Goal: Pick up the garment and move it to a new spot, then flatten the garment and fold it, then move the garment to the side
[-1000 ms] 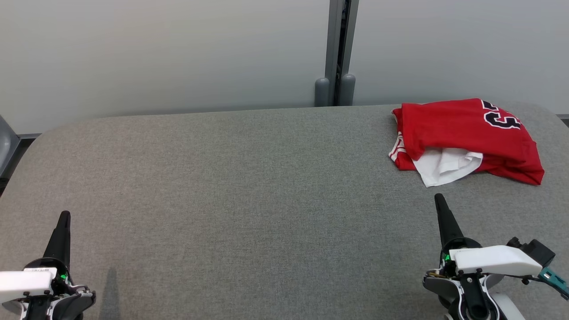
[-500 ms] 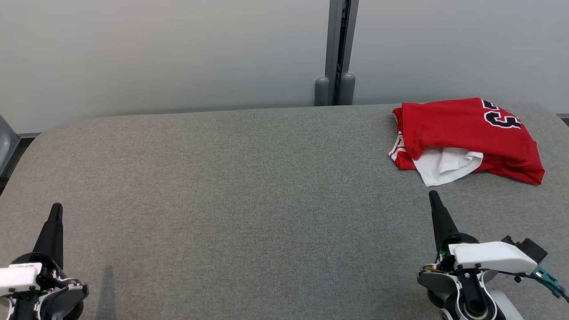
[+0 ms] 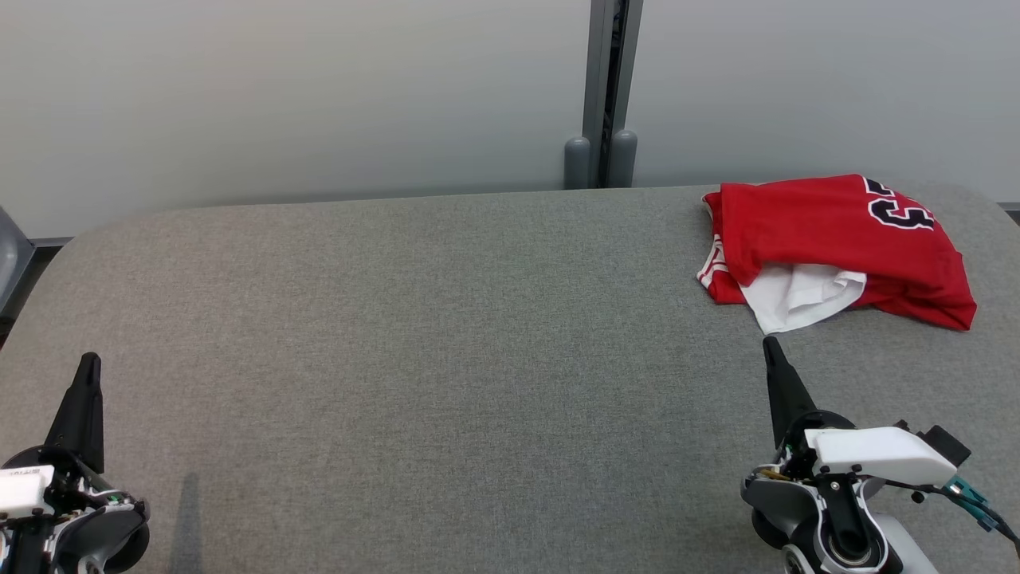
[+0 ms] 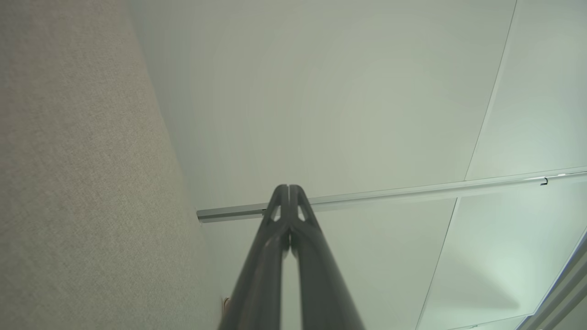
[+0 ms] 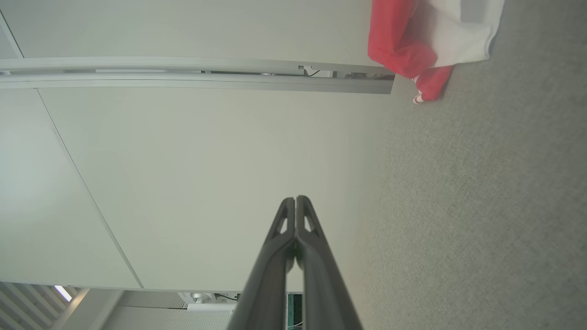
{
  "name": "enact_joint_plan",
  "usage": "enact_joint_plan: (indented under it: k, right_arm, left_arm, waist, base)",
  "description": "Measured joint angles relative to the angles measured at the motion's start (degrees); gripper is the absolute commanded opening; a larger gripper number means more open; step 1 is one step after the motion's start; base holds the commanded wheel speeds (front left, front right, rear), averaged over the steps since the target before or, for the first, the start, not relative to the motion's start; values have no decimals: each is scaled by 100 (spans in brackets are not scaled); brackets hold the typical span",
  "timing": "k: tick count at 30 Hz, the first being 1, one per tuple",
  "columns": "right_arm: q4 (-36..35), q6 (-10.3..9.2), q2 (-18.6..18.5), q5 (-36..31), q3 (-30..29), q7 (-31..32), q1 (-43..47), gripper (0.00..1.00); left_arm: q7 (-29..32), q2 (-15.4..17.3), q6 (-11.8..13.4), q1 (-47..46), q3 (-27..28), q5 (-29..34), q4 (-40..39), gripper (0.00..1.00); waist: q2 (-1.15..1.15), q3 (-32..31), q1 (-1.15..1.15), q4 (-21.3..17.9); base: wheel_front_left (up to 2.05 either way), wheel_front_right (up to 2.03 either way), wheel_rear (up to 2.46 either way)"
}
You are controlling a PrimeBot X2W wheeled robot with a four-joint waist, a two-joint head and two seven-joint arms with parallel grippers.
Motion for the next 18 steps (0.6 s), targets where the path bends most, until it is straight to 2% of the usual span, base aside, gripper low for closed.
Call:
enact_joint_plan:
  k: [18]
  right_arm:
    - [2,0,1,1,2,1,-1,0]
  left_arm:
    - [-1,8,0,-23,-2,-2,0,0]
  waist:
    - [0,0,0,0]
  base:
    - [0,0,0]
